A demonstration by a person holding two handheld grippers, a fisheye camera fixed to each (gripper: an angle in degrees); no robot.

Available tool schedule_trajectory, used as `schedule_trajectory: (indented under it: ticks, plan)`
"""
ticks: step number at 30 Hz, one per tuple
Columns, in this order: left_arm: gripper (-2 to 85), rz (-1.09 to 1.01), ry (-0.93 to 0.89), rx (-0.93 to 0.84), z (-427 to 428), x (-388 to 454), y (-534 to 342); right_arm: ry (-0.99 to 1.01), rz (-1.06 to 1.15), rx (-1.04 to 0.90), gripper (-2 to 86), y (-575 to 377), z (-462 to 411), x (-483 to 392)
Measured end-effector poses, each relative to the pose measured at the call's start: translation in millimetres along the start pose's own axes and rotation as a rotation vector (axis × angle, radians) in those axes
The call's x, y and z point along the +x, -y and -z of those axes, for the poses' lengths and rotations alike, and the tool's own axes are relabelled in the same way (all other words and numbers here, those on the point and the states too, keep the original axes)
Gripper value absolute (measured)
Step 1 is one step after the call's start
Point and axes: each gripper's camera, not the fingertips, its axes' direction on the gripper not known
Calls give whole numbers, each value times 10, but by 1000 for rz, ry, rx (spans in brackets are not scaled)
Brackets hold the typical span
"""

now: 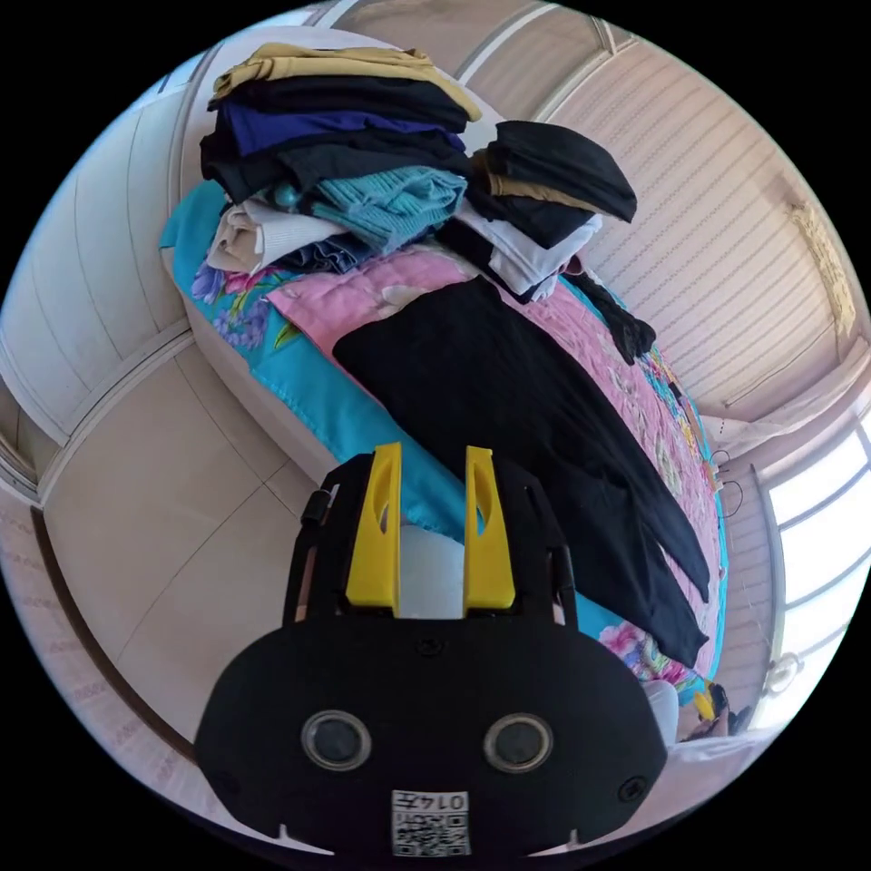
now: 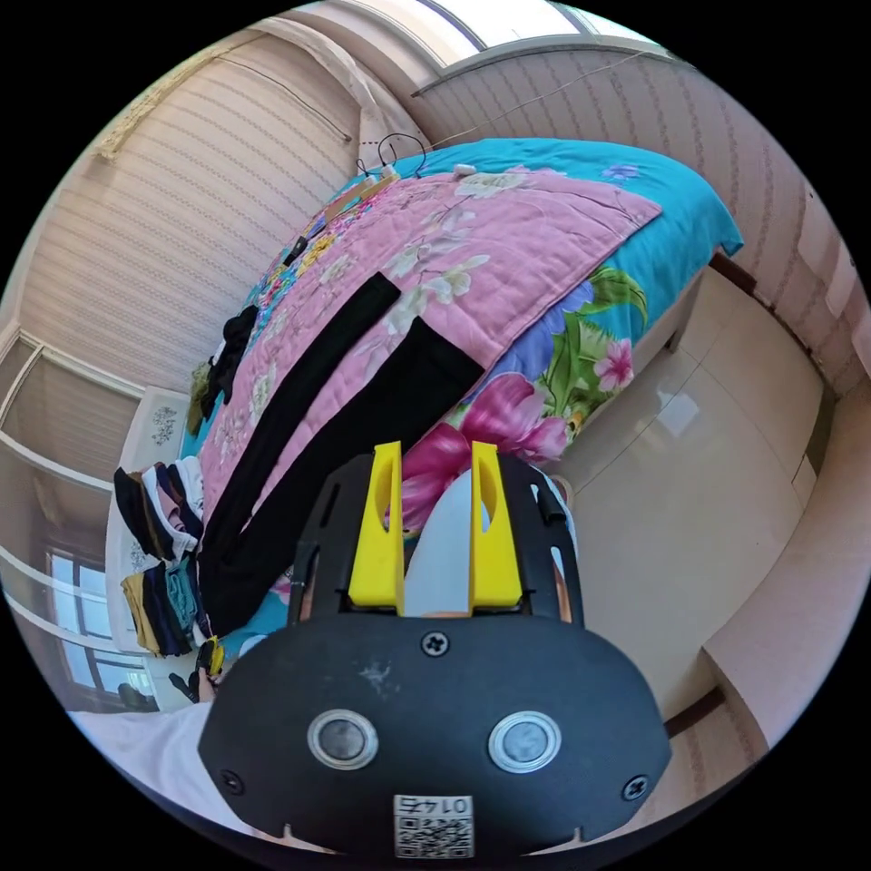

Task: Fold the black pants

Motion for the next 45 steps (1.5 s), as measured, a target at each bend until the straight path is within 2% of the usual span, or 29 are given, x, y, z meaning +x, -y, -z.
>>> schedule_trajectory:
  ticks: [3, 7, 10, 14, 24, 30, 33, 35, 40, 45]
  plan:
    - [111, 63, 14, -70, -180, -125, 107, -26, -44, -9, 112, 118, -94, 107]
    - [112, 144, -110, -99, -323, -216, 261, -50, -98, -28, 114, 300, -258, 207]
    - [113, 115, -92, -136, -425, -175, 353, -71, -143, -27, 115, 433, -367, 260]
    - [117, 96, -51, -186, -555, -137, 454, 0, -219, -12, 115, 605, -497, 331]
    - [121, 102, -26, -212, -690, -130, 600, 9, -266, 0, 106, 838, -729, 279]
    - [118, 111, -47, -211, -715, -153, 652, 23, -235, 33, 25, 866, -647, 283]
    - [89, 123, -62, -217, -711, -175, 686, 97, -269, 46, 12, 888, -568, 329]
    - [21, 96, -60, -245, -657, -197, 725, 171, -294, 48, 7, 914, -486, 380]
    - [1, 134, -221, -230, -504, -310, 789, 206, -217, 21, 4, 1034, -307, 315]
    - [-3, 37, -257, -198, -291, -191, 902, 144, -92, 13, 1, 1156, -143, 101]
